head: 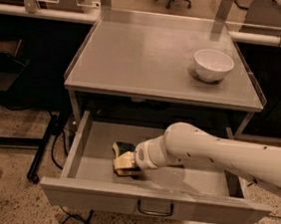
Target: Place sponge into top drawer
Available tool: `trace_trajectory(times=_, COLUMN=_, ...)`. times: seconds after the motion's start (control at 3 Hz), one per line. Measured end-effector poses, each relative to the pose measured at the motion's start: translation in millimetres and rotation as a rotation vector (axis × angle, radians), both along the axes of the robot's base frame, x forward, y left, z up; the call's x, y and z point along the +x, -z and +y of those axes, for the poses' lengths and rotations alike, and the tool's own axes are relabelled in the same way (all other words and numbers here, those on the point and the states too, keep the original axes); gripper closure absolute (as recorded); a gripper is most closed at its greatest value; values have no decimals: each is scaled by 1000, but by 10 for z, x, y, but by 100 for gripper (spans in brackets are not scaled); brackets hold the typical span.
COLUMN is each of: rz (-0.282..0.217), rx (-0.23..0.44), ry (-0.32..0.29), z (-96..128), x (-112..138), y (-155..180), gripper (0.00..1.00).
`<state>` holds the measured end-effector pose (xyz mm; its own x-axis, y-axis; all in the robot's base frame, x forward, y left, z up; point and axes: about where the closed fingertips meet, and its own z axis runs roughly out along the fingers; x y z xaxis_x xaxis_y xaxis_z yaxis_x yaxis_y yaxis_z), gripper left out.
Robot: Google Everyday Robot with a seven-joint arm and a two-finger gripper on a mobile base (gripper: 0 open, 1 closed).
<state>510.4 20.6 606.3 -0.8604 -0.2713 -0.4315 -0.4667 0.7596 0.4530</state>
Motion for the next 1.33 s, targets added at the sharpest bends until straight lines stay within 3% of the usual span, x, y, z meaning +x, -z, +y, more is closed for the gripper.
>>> trace_trajectory(times=0.33, rz=0, rx=0, ry=0, z=0, x=0, y=-24, gripper=82)
trace_trajectory(times=1.33, rz=0, rx=0, ry=0, z=1, x=0, y=-24, gripper=12)
